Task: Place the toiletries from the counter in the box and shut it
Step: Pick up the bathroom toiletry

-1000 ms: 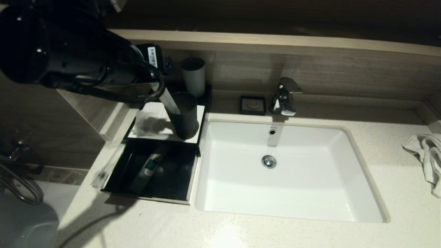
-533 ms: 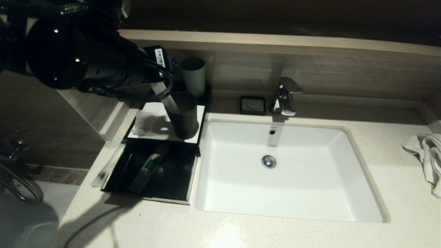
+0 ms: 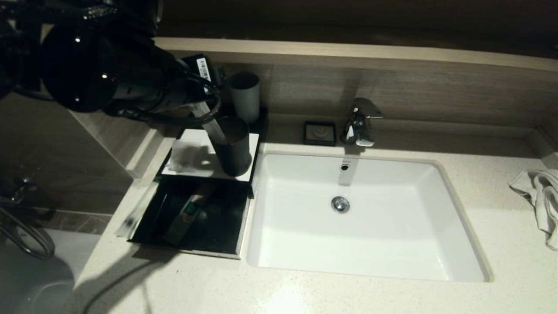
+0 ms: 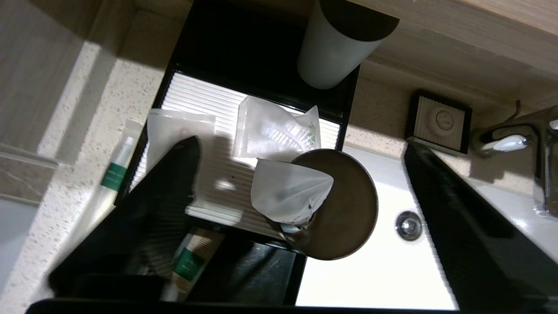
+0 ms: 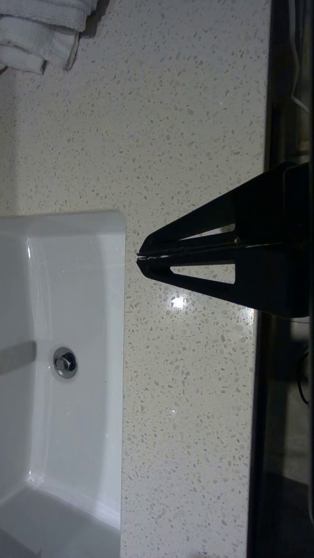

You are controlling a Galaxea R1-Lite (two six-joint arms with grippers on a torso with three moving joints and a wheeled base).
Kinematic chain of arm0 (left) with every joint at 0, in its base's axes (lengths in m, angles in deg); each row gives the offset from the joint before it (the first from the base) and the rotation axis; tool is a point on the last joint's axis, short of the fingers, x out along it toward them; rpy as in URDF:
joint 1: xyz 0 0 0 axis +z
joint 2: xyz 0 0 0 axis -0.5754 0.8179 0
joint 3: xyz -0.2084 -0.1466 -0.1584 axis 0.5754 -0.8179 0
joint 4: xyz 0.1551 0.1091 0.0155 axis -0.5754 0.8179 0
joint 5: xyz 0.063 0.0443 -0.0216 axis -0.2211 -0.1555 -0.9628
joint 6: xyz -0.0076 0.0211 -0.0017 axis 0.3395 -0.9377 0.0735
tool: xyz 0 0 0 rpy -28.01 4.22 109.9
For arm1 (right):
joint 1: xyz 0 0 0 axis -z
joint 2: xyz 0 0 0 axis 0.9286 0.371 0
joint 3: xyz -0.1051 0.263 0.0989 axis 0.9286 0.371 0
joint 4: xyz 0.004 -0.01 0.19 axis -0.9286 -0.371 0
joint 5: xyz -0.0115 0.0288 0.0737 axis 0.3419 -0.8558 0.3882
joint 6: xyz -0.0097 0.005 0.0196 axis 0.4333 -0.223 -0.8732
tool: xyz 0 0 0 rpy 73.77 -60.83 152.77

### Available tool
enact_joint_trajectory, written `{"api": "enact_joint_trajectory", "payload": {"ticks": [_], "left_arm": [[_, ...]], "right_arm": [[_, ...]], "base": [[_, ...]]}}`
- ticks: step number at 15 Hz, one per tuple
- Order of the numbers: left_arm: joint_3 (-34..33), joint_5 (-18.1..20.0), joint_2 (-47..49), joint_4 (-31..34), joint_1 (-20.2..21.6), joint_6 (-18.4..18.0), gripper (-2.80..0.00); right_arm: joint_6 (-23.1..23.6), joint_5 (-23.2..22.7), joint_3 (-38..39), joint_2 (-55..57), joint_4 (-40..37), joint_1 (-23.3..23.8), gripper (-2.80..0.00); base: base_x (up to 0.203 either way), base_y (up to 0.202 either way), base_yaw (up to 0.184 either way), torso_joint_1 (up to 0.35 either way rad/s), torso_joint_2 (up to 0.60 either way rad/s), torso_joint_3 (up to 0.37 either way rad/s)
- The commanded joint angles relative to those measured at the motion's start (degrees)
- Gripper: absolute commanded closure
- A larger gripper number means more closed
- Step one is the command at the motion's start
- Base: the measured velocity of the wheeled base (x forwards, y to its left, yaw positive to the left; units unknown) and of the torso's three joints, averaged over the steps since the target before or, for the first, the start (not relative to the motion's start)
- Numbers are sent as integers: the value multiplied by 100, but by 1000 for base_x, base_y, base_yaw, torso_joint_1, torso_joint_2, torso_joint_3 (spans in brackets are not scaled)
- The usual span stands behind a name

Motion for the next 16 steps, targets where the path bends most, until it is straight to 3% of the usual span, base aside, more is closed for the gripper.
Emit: {"api": "enact_joint_trajectory", "payload": {"ticks": [1, 16], "left_arm": [[2, -26, 10, 5, 2, 66, 0], [32, -26, -17, -22, 2, 128, 0]], "right_arm": [[1, 0, 0, 0, 0, 0, 0], [1, 0, 0, 0, 0, 0, 0]], "base": [[0, 0, 0, 0, 0, 0], [0, 0, 0, 0, 0, 0]]}}
